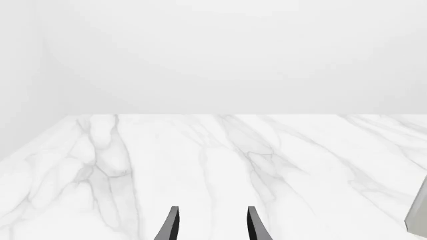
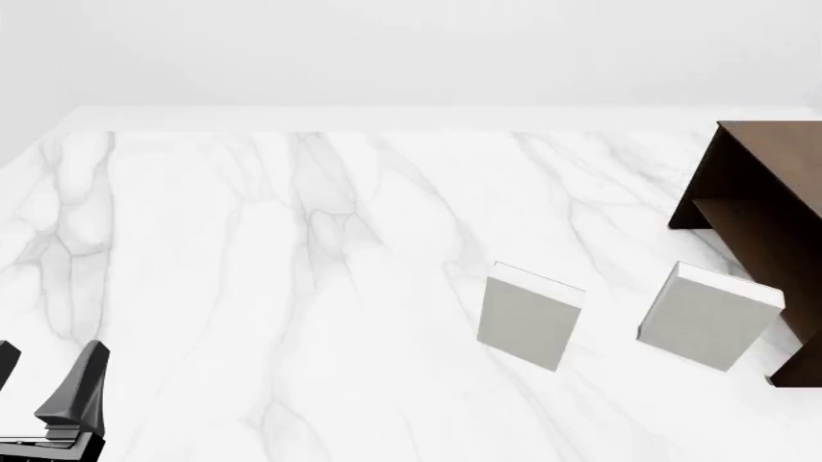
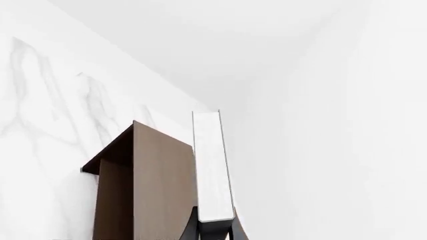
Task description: Pick up the book on the left and place it on top of the shelf.
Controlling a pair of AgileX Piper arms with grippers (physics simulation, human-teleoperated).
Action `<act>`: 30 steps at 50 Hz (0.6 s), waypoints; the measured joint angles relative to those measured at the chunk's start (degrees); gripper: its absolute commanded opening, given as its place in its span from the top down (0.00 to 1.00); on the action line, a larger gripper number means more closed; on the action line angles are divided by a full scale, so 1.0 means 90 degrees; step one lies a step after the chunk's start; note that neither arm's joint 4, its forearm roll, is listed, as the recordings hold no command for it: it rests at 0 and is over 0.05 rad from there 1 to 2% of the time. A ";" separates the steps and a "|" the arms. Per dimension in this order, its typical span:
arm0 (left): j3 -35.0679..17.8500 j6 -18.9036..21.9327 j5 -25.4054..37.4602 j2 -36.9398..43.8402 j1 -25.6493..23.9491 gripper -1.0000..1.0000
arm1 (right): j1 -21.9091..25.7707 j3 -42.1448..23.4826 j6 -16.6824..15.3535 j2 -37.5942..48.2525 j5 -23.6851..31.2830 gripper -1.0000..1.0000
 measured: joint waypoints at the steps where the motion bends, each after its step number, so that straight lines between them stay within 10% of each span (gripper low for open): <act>1: 0.0000 0.0000 0.0000 0.0000 0.0000 0.00 | -0.0020 -0.0001 -0.0017 0.0010 -0.0006 1.00; 30: 0.0000 0.0000 0.0000 0.0000 0.0000 0.00 | -0.0419 -0.0166 -0.0331 0.0681 -0.0368 1.00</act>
